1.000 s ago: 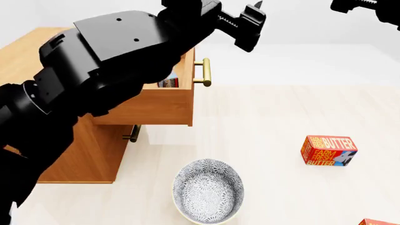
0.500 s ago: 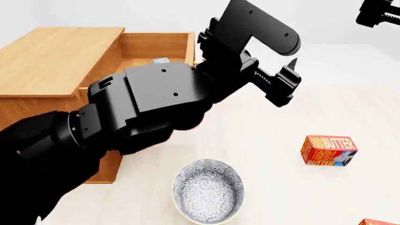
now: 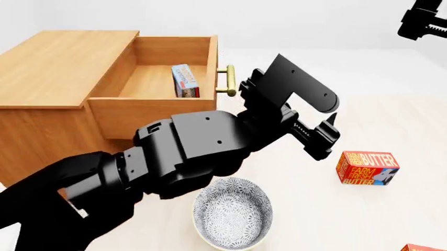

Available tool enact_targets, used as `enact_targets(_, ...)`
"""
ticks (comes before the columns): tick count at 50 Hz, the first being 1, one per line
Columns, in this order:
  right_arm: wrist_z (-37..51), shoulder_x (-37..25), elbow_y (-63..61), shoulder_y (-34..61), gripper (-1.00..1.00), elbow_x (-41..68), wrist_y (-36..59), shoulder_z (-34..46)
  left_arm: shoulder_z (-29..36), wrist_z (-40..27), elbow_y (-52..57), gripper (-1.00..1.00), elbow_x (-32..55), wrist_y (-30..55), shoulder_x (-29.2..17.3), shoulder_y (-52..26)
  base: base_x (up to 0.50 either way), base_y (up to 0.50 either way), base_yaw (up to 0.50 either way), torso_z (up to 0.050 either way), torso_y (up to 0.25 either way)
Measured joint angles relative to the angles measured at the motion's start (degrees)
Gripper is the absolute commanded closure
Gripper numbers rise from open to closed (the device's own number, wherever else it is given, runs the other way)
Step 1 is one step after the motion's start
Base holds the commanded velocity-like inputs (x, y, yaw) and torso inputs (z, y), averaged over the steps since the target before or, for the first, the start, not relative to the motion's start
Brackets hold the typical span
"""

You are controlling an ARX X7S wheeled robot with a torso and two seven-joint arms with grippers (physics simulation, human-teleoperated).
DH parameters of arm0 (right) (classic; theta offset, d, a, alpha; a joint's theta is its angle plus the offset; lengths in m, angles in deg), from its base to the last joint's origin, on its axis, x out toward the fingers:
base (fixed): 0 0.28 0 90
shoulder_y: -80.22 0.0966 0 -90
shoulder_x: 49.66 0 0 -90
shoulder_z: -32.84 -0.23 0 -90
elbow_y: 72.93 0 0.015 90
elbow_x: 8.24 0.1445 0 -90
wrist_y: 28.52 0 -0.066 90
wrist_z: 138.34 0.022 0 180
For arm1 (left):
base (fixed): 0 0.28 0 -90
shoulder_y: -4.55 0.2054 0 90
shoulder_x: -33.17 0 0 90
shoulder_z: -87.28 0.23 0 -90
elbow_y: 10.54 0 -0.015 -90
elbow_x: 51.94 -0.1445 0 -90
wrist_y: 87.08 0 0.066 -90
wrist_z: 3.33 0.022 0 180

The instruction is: Put the chocolate pudding in the top drawer of the cabinet and close it.

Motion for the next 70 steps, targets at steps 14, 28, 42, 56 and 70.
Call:
enact_targets(14,0.5,-0.9,0.5,-1.1,-1.00,-1.0,0.8,-0.9,1.5,6.0,-10.2,-1.00,-2.3,-3.4,4.4,1.9,0.00,0.00,0.00,0.000,0.000)
enact_targets(28,1.4,-1.9,0.1,-1.2,-1.00,-2.1,1.3,-1.7,9.7,9.6,-22.4,-1.00,4.0,-11.1,7.8,0.2,0.00,0.00,0.00,0.000,0.000)
enact_targets(42,2.3,-2.8,-0.5,-1.8,-1.00,-3.1,1.2,-2.8,16.3,11.1,-31.1,-1.00,10.6,-16.3,8.7,-0.7,0.00,0.00,0.00,0.000,0.000)
enact_targets(56,3.1,-3.5,-1.1,-2.1,-1.00,-4.0,1.2,-3.8,17.9,13.3,-38.9,-1.00,13.1,-18.1,9.0,-0.9,0.00,0.00,0.00,0.000,0.000)
enact_targets(70,3.9,-4.7,-2.2,-1.7,-1.00,-5.1,1.5,-4.8,18.2,15.3,-44.5,-1.00,13.8,-18.9,9.0,-0.5,0.00,0.00,0.00,0.000,0.000)
